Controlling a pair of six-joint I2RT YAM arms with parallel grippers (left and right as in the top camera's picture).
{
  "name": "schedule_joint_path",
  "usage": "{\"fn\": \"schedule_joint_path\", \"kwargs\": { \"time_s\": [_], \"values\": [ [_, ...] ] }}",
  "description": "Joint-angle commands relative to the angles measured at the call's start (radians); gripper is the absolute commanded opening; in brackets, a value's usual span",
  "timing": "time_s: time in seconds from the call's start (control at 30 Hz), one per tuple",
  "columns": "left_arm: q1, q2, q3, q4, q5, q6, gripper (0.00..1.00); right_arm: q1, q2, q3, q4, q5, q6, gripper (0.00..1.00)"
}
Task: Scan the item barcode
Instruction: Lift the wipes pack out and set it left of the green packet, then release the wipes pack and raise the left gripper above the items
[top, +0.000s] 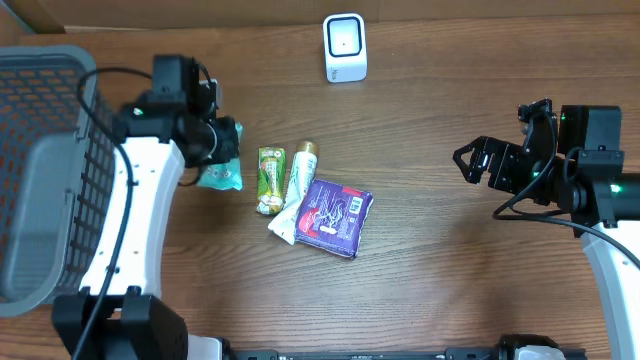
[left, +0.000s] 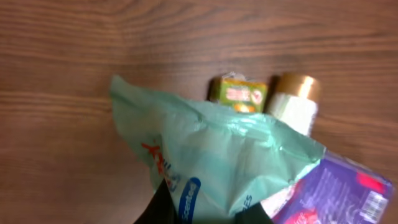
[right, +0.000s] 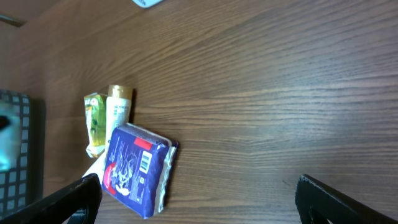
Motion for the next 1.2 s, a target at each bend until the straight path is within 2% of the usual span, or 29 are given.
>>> {"fn": "schedule_joint_path", "kwargs": {
  "time_s": [0.0,0.23,0.27,0.37,0.5,0.67,0.97,1.17],
  "values": [
    [0.0,-0.009,-0.127,0.097,-0.023,-0.046,0.04,-0.004,0.003,0.019,0.005,-0.006,-0.008,1.0],
    [0.0,-0.009,-0.345,0.327,-0.045,-0.055,0.06,-0.004,0.003,0.019,0.005,-0.006,-0.008,1.0],
    [0.0,-0.009,-0.361,0.347,-0.045,-0.055,0.11,-0.004,0.003,0.019,0.005,-0.006,-0.008,1.0],
    [0.0,-0.009,-0.396,0.394,-0.045,-0.054,0.37,-0.004,0.003,0.019,0.005,-0.006,-0.008,1.0],
    [0.0,-0.009,-0.398,0.426,-0.044,-0.051,0.5,-0.004,0.003,0.019,0.005,-0.006,-0.008,1.0],
    [0.0,-0.017,-0.375,0.439,-0.036,-0.049,0.53,-0.004,0.003,0.019,0.005,-0.006,-0.008,1.0],
    [0.0,-0.169,-0.081,0.19,-0.037,0.01,0.52,-0.004,0.003,0.019,0.005,-0.006,-0.008,1.0],
    [0.0,-0.301,0.017,0.109,-0.037,0.011,0.54,-0.004,0.003,0.019,0.005,-0.006,-0.008,1.0]
  ]
}}
